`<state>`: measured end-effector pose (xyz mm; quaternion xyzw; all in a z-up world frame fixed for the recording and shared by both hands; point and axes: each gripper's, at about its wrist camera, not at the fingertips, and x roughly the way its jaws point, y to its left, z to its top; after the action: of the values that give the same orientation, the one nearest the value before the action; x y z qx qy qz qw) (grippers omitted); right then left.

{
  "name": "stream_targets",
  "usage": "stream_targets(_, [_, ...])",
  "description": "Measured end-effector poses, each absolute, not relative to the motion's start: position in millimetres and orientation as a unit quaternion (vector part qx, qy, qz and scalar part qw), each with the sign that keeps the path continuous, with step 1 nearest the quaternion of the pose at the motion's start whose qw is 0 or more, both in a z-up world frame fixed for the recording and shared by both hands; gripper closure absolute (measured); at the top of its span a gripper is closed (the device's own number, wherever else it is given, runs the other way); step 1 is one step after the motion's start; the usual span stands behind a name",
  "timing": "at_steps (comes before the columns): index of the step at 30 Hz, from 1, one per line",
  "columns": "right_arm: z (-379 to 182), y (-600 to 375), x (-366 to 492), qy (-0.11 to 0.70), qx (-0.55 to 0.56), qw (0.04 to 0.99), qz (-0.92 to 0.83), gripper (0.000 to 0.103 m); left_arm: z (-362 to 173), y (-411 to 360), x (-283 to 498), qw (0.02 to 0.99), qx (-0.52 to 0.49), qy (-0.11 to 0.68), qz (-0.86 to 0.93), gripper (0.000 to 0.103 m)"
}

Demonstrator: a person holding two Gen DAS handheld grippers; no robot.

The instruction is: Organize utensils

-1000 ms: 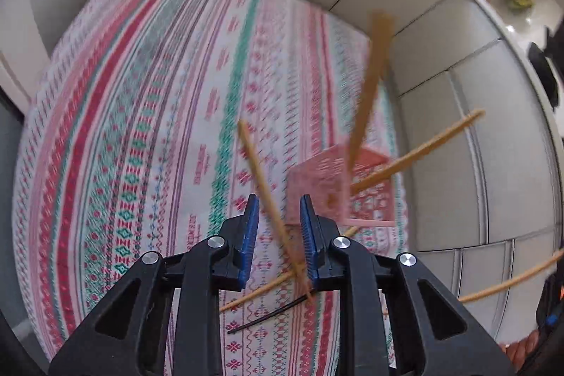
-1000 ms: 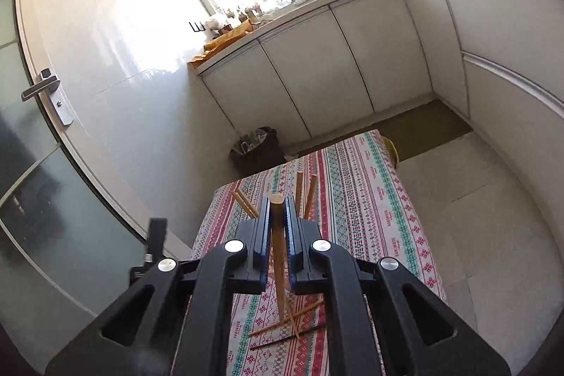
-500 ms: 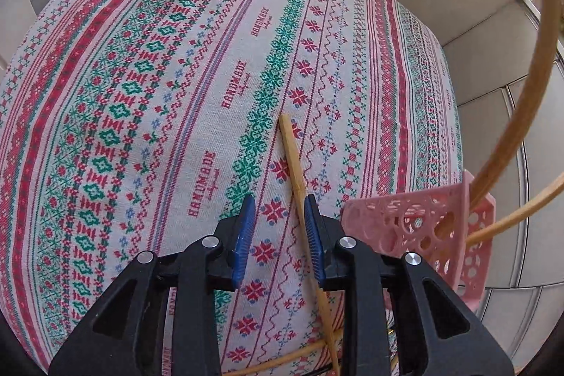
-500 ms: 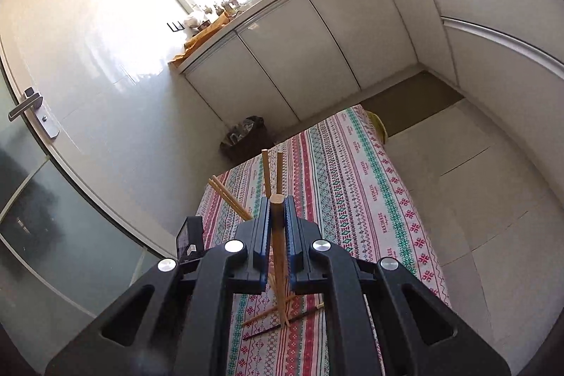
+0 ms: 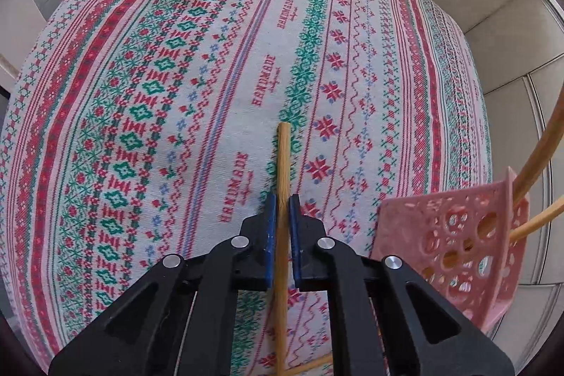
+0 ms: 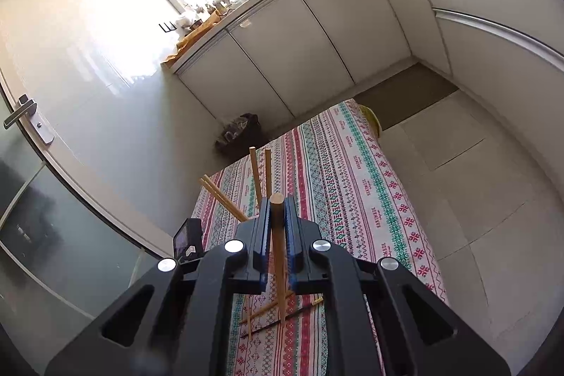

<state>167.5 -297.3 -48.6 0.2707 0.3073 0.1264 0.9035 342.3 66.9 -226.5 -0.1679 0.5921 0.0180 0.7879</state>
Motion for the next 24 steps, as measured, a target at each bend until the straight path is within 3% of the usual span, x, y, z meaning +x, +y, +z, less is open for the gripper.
stream_targets(6, [-49, -290, 169, 0.309, 0.275, 0.9, 0.135, 0.095, -218, 96, 311, 0.8, -0.199, 0.565, -0.024, 0.097])
stream_targets(12, [-39, -283, 163, 0.292, 0.272, 0.906, 0.144, 0.095, -152, 102, 261, 0.845, -0.239, 0.469, -0.098, 0.097])
stream_targets(24, [-34, -265, 153, 0.294, 0.248, 0.91, 0.157, 0.095, 4, 31, 175, 0.966, -0.085, 0.201, -0.14, 0.097])
